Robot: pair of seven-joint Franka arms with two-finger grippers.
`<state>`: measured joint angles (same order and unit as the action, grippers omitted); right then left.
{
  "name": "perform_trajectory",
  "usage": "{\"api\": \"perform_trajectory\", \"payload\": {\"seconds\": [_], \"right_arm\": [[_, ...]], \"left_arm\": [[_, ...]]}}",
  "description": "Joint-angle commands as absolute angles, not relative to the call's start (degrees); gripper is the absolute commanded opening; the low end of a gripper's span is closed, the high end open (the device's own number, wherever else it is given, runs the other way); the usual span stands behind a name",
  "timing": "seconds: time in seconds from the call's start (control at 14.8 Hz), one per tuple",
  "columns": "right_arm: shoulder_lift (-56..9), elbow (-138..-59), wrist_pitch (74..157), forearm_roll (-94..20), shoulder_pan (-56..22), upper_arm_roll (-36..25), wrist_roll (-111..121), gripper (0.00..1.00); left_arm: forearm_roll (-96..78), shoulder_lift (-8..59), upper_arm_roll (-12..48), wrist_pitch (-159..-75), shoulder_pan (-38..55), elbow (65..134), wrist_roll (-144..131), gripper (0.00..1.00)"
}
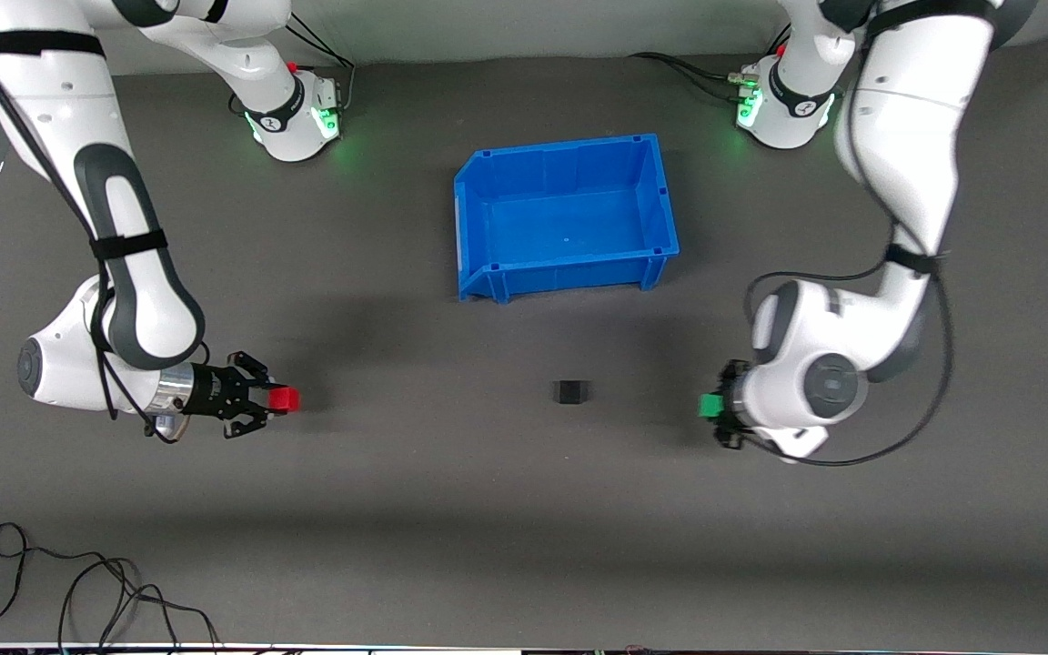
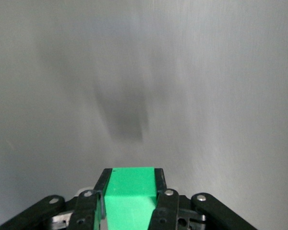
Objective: Attach green and red cubes to black cube
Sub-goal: 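Carry the red and green cubes toward the black cube with both grippers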
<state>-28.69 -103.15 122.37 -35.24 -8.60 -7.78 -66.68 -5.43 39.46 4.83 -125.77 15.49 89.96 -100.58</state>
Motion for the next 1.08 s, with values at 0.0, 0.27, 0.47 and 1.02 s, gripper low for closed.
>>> {"api": "perform_trajectory", "payload": {"seconds": [0.0, 0.27, 0.47, 1.02], "right_arm": [[-28.65, -100.29, 122.43, -36.12, -15.62, -8.26, -74.68, 0.24], [-32.77, -94.67, 127.42, -36.39, -24.06, -8.17, -86.02, 0.24], [-36.64, -91.51, 134.63, -36.3, -31.27, -8.17, -96.21, 0.24], [-47.01, -82.8, 140.36, -36.3, -42.53, -8.17, -101.95, 0.28]], "left_arm": [[-6.15, 41.66, 3.96, -128.84, 19.15, 87.72, -110.62, 0.0], [-6.94, 44.64, 3.96, -133.58, 22.32, 85.35, -124.16, 0.0], [-6.42, 45.62, 3.96, -133.77, 24.78, 84.81, -125.86, 0.0], [-5.89, 45.35, 3.96, -131.4, 29.18, 88.33, -124.63, 0.0]]}}
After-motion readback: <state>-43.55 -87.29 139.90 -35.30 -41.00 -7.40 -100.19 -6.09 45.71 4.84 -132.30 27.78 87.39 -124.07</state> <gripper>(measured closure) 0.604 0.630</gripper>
